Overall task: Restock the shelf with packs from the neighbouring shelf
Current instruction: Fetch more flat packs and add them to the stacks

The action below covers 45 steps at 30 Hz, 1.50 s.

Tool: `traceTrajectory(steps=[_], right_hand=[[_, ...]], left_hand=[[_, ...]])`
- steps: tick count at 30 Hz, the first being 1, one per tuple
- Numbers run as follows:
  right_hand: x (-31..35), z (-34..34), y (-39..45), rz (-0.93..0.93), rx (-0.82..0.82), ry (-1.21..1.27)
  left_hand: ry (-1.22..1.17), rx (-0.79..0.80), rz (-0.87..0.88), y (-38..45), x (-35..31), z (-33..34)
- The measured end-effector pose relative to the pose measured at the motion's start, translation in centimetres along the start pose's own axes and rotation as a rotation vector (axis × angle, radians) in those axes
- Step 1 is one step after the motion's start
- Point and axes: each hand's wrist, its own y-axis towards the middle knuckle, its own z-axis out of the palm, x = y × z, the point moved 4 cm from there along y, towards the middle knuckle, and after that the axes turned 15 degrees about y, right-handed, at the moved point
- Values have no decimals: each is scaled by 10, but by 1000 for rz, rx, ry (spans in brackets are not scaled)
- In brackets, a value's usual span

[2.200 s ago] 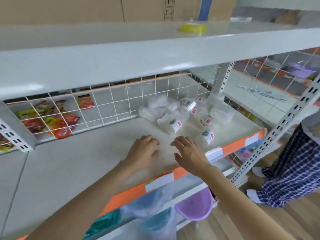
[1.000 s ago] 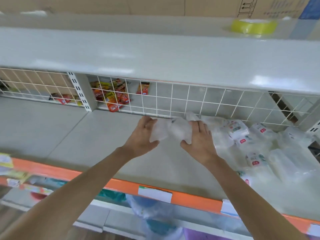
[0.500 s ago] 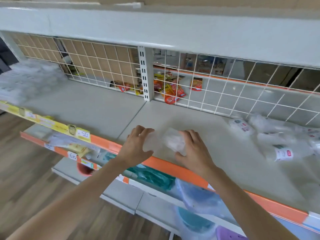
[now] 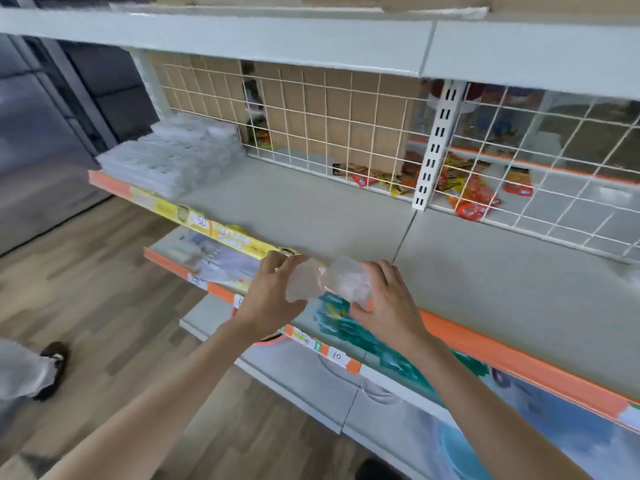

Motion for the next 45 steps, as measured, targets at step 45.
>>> traceTrajectory(steps=[45], right_hand=[[60,258,303,184,-258,39]], left_hand=[[-382,309,300,265,327,38]])
